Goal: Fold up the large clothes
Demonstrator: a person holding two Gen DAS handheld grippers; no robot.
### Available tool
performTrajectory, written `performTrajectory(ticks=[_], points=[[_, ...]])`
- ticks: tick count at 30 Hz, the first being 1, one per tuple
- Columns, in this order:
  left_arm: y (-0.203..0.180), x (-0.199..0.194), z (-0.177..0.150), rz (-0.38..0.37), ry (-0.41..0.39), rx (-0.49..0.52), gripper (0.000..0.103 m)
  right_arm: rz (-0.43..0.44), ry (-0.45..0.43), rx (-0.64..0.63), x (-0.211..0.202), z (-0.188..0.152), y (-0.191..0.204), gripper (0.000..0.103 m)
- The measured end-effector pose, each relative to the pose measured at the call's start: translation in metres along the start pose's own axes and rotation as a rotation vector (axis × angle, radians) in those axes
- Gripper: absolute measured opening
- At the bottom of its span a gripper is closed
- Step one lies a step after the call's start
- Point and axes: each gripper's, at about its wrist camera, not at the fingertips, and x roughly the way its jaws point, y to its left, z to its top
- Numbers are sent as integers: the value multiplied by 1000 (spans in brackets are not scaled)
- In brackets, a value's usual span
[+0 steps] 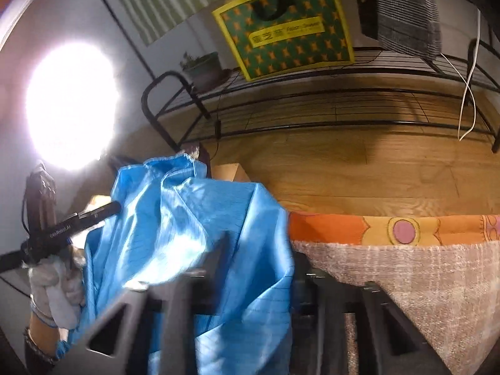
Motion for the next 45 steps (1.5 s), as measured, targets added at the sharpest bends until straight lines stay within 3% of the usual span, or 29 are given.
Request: performTrajectory(ticks=[3, 6, 11, 17, 24, 32, 41, 44, 45], points=[[-11, -7, -5, 15, -42, 63, 2, -32, -42, -35, -6, -3, 8, 0], [-17, -15, -8, 36, -79, 84, 0, -66, -91, -62, -17, -5, 19, 0], [-22, -45, -10, 9, -158, 79, 0, -82, -194, -121, -51, -2, 43, 0], [-44, -107, -17, -18, -254, 140, 0, -121, -276, -200, -99, -8, 80, 0], [-52, -193, -52, -49, -321, 170, 0, -111, -337, -265, -172, -37, 112, 0], [-55, -264, -126, -61, -339, 248, 0, -91, -306, -336, -229, -113, 138, 0], [-59, -287, -240, -32, -238, 390, 0, -50, -199, -406, -247, -238, 163, 0], [-54, -295, -274, -7, -202, 434, 0, -47, -162, -432, -258, -275, 168, 4], [-52, -299, -286, -4, -190, 448, 0, -42, -163, -431, -264, -282, 169, 10]])
